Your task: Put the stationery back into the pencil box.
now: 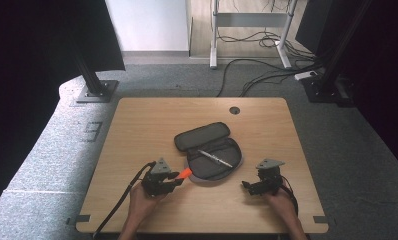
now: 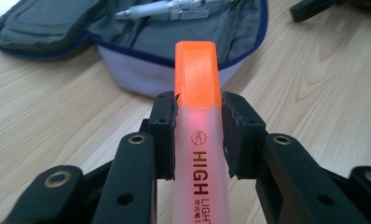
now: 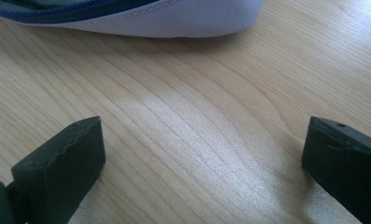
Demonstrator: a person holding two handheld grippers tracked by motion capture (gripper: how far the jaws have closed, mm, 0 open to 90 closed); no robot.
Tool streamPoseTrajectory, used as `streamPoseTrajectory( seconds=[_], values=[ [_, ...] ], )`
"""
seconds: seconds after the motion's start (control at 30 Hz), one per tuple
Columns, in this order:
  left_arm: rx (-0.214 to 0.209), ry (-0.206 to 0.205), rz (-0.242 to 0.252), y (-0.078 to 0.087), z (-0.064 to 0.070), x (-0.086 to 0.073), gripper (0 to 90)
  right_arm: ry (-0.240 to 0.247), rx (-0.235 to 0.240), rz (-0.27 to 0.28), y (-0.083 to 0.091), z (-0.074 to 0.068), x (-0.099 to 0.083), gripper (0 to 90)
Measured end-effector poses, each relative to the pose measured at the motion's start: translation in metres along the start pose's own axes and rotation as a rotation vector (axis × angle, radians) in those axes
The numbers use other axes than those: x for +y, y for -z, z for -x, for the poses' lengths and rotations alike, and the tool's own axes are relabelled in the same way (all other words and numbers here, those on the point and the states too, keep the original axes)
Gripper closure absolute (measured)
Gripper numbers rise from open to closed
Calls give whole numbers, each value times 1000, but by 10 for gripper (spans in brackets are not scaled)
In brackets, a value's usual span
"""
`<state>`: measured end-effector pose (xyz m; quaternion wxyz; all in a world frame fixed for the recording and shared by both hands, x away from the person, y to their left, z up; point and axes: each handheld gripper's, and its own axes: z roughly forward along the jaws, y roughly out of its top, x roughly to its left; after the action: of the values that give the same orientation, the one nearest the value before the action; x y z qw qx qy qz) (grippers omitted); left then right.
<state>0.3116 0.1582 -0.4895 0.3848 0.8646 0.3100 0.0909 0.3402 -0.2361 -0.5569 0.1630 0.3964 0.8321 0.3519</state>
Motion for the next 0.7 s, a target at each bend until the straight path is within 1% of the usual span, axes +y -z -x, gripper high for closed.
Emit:
streamPoseTrajectory(
  seconds=[0.07,0.1,0.17,0.27,0.33,0.47,0.5,0.53,0.6,0.63,0.7],
  values=[
    [13,-15,-12,-1,1,5,669,0,0,0,0,0,0,0],
    [13,-15,-12,-1,1,5,668,0,0,0,0,0,0,0],
    [-7,-21,-13,-2,2,10,668,0,0,0,0,0,0,0],
    [8,-39,-24,-2,2,17,668,0,0,0,0,0,0,0],
    [-4,-35,-13,-1,1,21,668,1,0,0,0,0,0,0],
    [4,-52,-20,-3,1,29,668,1,0,0,0,0,0,0],
    [-3,-53,-17,-4,1,30,668,0,0,0,0,0,0,0],
    [-11,-56,-24,-5,1,32,668,0,0,0,0,0,0,0],
    [1,-74,-38,-9,3,36,668,1,0,0,0,0,0,0],
    [1,-80,-42,-10,3,38,668,1,0,0,0,0,0,0],
    [-18,-75,-35,-13,2,42,668,0,0,0,0,0,0,0]
  ],
)
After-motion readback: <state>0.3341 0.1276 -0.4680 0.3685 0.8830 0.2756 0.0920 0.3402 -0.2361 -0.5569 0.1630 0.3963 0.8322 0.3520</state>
